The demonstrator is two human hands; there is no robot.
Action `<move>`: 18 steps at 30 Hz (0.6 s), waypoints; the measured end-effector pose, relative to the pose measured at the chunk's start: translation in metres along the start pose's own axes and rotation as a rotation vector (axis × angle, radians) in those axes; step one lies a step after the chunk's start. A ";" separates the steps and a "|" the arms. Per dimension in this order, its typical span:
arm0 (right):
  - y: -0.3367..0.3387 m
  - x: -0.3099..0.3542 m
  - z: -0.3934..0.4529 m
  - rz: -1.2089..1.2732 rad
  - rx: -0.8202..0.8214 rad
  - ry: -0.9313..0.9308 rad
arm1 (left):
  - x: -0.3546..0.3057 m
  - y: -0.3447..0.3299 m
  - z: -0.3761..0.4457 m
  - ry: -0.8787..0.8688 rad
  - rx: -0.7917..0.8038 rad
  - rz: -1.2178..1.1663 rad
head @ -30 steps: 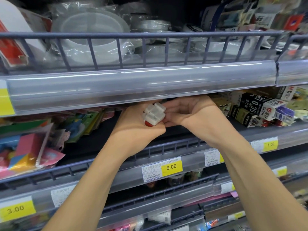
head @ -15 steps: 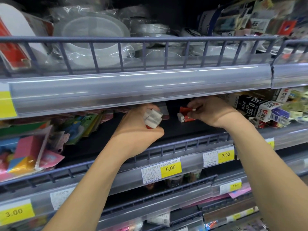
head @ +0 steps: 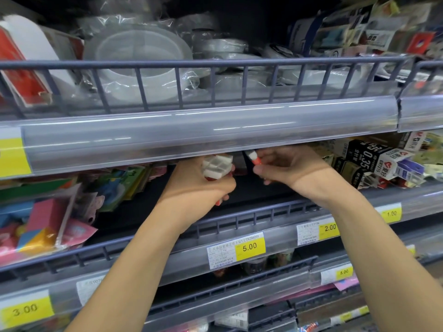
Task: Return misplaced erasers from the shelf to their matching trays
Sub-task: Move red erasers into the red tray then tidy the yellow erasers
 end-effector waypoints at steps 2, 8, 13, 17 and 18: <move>-0.013 0.010 -0.012 0.158 0.064 0.075 | 0.000 0.000 0.000 0.021 -0.047 -0.062; -0.041 0.021 -0.022 0.139 0.023 0.169 | -0.007 0.001 -0.007 -0.017 -0.037 -0.212; -0.051 0.021 -0.023 0.113 0.003 0.226 | -0.008 -0.002 -0.008 -0.011 -0.055 -0.220; -0.050 0.023 -0.025 0.092 0.052 0.245 | -0.005 -0.003 -0.004 0.026 -0.115 -0.126; -0.049 0.022 -0.027 0.101 0.079 0.242 | -0.004 -0.003 -0.003 0.021 -0.119 -0.118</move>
Point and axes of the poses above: each hand's wrist, its own z-axis towards the middle knuckle, its own y-axis out of the back of the hand, x = y × z, the point moved 1 cm from there along z, towards the middle knuckle, and after that the axes turned 1 degree about -x, right-handed, at the moved point
